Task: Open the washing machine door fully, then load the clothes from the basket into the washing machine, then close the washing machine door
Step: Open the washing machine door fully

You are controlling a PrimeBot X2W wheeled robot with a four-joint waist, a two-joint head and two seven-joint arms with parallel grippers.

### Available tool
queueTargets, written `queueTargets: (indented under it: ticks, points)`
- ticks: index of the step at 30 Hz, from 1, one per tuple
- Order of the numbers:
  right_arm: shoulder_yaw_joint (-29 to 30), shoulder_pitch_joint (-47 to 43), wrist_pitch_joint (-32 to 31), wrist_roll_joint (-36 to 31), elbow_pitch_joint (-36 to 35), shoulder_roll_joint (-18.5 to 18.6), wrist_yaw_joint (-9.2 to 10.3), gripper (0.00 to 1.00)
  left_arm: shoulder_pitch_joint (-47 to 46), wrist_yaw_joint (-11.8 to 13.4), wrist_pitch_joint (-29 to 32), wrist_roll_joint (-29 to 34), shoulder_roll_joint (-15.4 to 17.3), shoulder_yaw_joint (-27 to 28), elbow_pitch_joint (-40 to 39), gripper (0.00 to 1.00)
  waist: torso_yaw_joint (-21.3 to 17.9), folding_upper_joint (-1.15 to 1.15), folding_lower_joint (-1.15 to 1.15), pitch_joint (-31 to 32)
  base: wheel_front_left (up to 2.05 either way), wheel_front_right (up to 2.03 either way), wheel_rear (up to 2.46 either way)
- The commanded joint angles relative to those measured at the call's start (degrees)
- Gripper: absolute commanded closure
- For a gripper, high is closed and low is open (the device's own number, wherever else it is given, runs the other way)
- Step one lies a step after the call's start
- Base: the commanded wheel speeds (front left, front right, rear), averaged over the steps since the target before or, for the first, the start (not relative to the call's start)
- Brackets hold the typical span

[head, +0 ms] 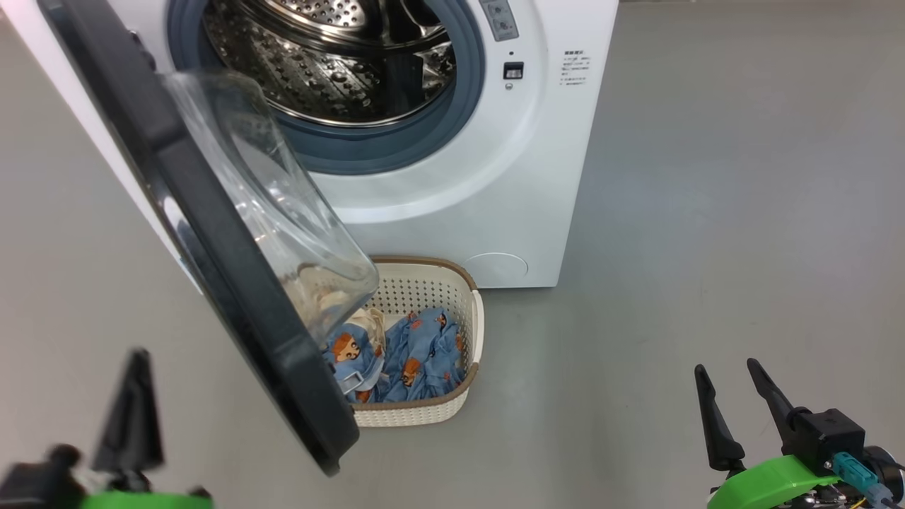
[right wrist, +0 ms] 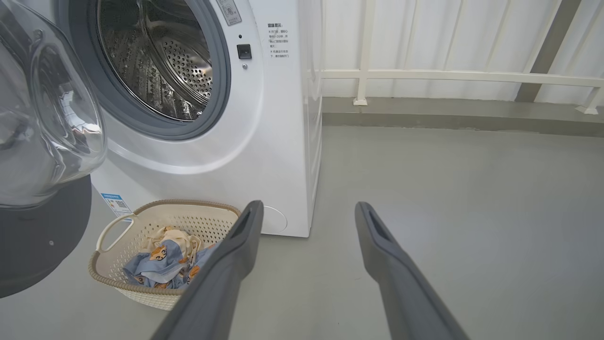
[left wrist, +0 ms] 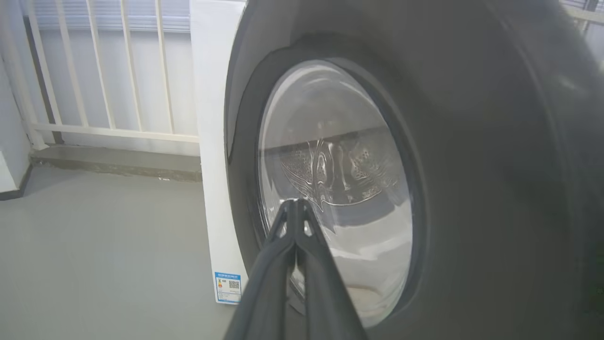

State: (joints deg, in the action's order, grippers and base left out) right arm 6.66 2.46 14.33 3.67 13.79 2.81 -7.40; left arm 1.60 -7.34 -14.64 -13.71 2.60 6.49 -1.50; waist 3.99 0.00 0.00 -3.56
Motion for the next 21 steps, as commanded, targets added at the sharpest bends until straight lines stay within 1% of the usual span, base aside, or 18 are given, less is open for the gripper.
queueTargets:
  ticks: [1, 2, 6, 10, 14, 18, 21]
  points:
    - [-1.0, 1.5, 0.7, 0.4, -1.1, 0.1, -0.09, 0.0, -3.6, -0.1, -0.4, 0.1, 0.6, 3.2, -4.2, 1.0, 0.3, 0.0, 0.0, 0.1, 0.0, 0.0, 0.0]
    - [-1.0, 1.5, 0.7, 0.4, -1.1, 0.1, -0.09, 0.0, -3.6, -0.1, -0.4, 0.1, 0.6, 3.2, -4.2, 1.0, 0.3, 0.0, 0.0, 0.1, 0.0, 0.0, 0.0]
    - [-0.6, 1.3, 0.7, 0.3, -0.8, 0.1, -0.09, 0.0, -6.2, -0.1, -0.4, 0.9, 1.0, 4.4, -10.6, 1.0, 0.6, 0.0, 0.0, 0.6, 0.0, 0.0, 0.0]
    - [-0.4, 0.9, 0.7, 0.5, -0.6, 0.1, -0.09, 0.0, -9.5, -0.1, -0.4, 1.2, 2.7, 2.4, -16.8, 1.0, 0.9, 0.0, 0.0, 1.4, 0.0, 0.0, 0.0]
    - [-0.6, 0.2, 0.7, 1.1, -0.1, 0.1, -0.09, 0.0, -14.0, -0.1, -0.4, 0.3, 4.8, -2.5, -22.1, 1.0, 1.1, 0.0, 0.0, 2.6, 0.0, 0.0, 0.0]
    - [-1.5, 0.1, 0.7, 1.6, 0.8, 0.2, -0.09, 0.0, -18.5, -0.1, -0.4, 0.2, 7.0, -10.2, -25.9, 1.0, 0.7, 0.0, 0.0, 3.4, 0.0, 0.0, 0.0]
    - [-1.8, 0.3, 0.7, 1.7, 1.0, 0.3, -0.09, 0.0, -20.1, -0.1, -0.4, 0.0, 7.3, -15.9, -27.3, 1.0, 0.0, 0.0, 0.0, 3.8, 0.0, 0.0, 0.0]
